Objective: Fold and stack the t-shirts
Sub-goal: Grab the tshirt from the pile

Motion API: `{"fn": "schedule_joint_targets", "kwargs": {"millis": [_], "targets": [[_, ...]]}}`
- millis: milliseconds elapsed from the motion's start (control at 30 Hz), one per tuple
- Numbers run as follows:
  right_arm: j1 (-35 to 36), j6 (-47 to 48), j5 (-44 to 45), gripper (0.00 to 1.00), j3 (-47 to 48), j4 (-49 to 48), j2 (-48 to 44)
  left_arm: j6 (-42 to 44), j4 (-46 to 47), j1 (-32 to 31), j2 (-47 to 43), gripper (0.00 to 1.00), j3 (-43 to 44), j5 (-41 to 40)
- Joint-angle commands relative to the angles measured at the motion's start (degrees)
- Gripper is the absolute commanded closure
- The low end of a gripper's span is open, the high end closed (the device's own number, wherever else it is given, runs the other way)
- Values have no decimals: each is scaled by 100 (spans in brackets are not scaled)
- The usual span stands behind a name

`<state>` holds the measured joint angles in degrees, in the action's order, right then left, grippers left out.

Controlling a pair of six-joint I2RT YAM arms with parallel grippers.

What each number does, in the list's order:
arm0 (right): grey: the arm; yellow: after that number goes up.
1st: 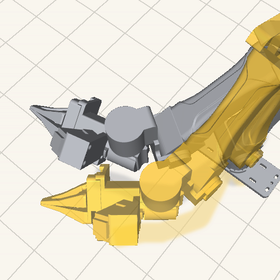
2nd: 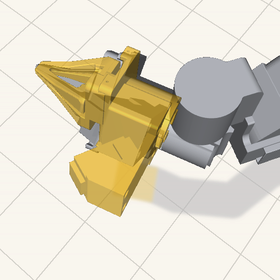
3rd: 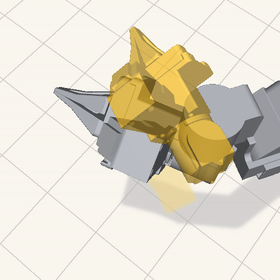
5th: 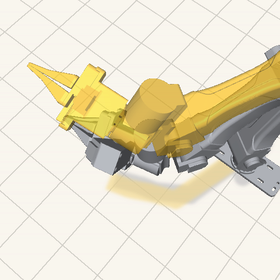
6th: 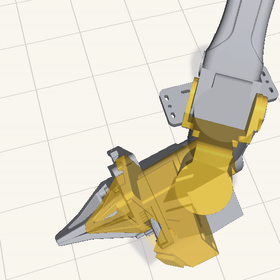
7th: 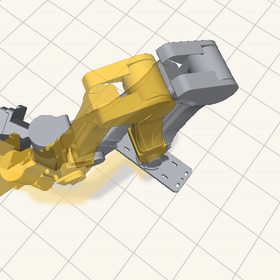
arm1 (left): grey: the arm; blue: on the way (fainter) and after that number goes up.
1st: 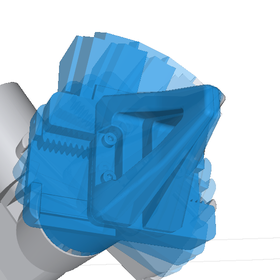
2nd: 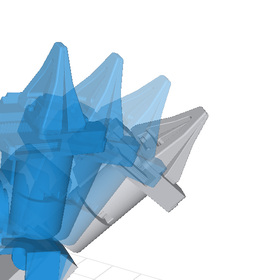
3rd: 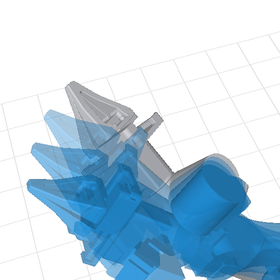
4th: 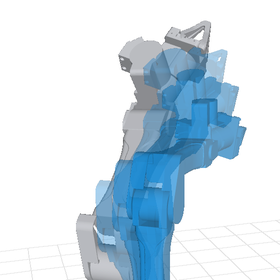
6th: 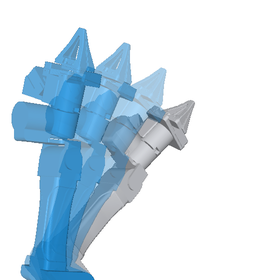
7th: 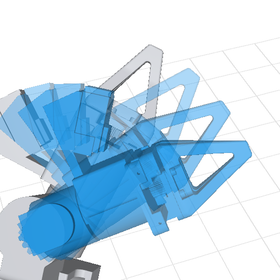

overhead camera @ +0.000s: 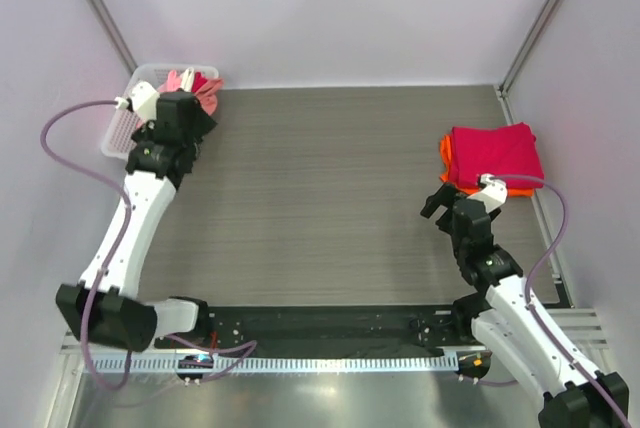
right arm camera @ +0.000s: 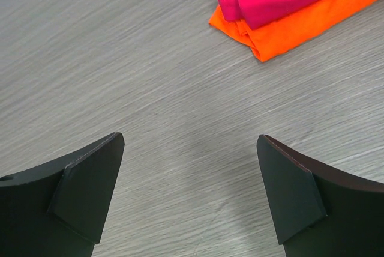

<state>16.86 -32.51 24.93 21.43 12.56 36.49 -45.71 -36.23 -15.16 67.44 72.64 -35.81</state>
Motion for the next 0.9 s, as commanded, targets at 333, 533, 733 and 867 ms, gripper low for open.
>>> {"fn": "schedule_joint_targets", "kwargs": {"millis": [333, 533, 733, 867], "targets": [[10, -106, 144, 3, 28, -139, -573, -306, -482, 2087, 3696, 48, 2587, 1867], [10, -106, 126, 2, 107, -139, -362, -684, -710, 2254, 4348, 48, 2949, 1868], [10, -124, 100, 3, 160, -139, -160, -746, -500, 2254, 3919, 39, 2484, 1700], [1, -124, 91, 3, 186, -139, -81, -684, -333, 2245, 3357, 15, 2088, 1499]]}}
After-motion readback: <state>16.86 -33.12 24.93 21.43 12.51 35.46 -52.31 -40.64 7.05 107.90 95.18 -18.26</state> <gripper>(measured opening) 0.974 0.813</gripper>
